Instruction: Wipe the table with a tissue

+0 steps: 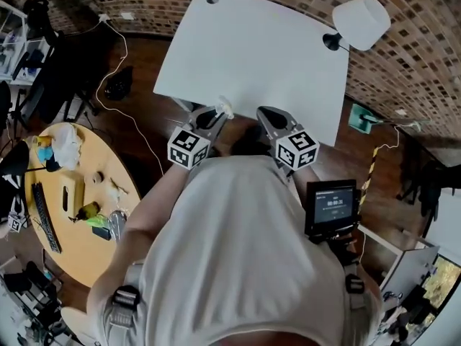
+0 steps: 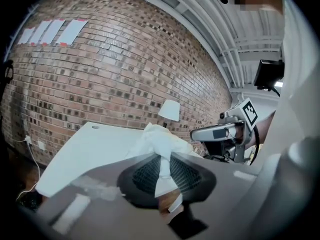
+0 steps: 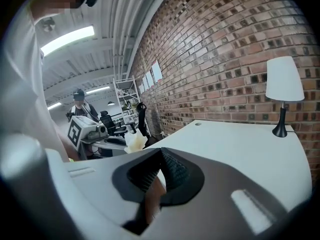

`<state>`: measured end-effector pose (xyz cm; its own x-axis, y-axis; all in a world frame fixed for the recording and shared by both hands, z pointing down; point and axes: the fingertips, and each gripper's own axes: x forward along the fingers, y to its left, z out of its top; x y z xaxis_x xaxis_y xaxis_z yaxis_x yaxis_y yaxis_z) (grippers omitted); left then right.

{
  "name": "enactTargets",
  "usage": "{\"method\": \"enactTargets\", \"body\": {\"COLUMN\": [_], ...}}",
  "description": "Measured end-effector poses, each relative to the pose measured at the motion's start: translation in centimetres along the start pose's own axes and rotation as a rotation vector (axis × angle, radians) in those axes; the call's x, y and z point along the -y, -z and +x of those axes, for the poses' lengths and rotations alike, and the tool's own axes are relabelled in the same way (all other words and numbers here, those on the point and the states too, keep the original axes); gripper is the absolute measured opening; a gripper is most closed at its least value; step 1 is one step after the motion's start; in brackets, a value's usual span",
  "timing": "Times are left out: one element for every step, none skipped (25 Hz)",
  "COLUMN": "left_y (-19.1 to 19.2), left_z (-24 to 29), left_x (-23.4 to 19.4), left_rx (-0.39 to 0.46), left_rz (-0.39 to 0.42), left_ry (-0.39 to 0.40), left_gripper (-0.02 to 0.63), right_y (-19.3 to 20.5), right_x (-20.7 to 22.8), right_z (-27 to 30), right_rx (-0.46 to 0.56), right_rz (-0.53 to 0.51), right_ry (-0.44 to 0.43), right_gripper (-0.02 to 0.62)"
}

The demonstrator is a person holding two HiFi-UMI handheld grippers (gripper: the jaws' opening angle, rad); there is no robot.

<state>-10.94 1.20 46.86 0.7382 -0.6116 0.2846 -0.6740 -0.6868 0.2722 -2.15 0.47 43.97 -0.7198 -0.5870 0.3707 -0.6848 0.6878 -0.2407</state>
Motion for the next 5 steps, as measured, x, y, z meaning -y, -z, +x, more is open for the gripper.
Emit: {"method": "enactTargets", "body": {"left_y": [0.18, 0.35, 0.5, 0.62, 0.72], "left_z": [-0.2, -0.4, -0.6, -0.78, -0.96], "left_x": [-0.11, -0.21, -0.3, -0.37, -0.44], "left_rx": [-0.002, -0.005, -0.007, -0.008, -0.008], "left_rz": [0.0, 0.0, 0.001, 0.002, 0.003], "left_ry": [0.001, 0.002, 0.003, 0.006, 0.008], "left_gripper": [0.063, 0.063, 0.063, 0.063, 0.063], "right_y": [0.0, 0.03, 0.07, 0.1, 0.14], "right_x": [-0.11, -0.24, -0.38, -0.52, -0.65], "right_z": [-0.03, -0.07, -0.11, -0.16, -0.2], "right_rx": [0.002, 0.004, 0.006, 0.007, 0.009], "right_rz": [-0.001, 0.0, 0.002, 0.004, 0.007], "right_ry": [0.004, 0.008, 0.012, 0.016, 0.02], "right_gripper": [0.008, 0.008, 0.008, 0.008, 0.008]}}
